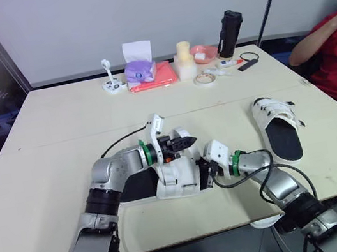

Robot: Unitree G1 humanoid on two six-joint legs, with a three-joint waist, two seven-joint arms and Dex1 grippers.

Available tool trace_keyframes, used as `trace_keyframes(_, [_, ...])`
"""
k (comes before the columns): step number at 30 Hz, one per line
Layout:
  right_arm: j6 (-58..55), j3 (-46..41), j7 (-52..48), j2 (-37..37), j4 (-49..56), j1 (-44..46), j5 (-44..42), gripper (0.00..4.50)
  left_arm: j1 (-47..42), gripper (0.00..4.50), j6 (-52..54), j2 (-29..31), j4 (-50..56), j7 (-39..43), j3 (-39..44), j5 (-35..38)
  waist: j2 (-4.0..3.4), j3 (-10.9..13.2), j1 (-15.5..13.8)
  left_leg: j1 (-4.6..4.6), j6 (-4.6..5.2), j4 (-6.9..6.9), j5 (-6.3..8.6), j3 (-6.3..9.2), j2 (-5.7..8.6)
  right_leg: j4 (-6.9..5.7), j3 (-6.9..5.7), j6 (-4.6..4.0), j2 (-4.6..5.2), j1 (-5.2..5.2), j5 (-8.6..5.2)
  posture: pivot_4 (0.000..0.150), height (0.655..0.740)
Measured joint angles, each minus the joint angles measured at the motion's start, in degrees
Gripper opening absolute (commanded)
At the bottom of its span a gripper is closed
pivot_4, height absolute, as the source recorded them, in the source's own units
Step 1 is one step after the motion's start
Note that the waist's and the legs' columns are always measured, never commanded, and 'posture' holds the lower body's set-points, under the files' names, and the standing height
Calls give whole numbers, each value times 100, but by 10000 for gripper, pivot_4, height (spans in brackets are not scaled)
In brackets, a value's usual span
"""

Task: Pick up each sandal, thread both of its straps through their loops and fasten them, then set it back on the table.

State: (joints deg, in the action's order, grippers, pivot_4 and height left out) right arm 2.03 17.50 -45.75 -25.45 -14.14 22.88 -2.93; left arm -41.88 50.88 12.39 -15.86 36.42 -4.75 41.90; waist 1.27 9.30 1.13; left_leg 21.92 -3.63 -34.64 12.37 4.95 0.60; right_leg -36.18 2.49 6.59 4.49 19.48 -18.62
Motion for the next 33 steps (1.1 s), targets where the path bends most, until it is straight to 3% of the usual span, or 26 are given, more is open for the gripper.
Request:
trace_keyframes(7, [0,1,5,0,19,-8,0,0,-44,430,837,221,-5,343,697,515,1,1,5,0,2,9,-1,0,2,1,0,2,-1,2,0,1500,7400])
trace_keyframes(12, [0,2,1,0,19,-10,0,0,-38,430,1385,615,165,1005,633,659,10,6,4,-19,-3,26,1,-1,1,10,1,0,3,-2,0,1500,7400])
trace_keyframes(24, [0,24,-5,11,19,1,1,0,367,430,915,998,717,2006,-506,-25,14,8,4,-38,-5,54,2,-7,-17,28,15,-7,22,-7,-3,1500,7400])
trace_keyframes(33, [0,23,-7,11,22,0,0,0,236,430,902,742,373,2023,-185,-33,12,7,6,-31,-4,71,3,-3,-29,74,17,-19,27,-8,5,1500,7400])
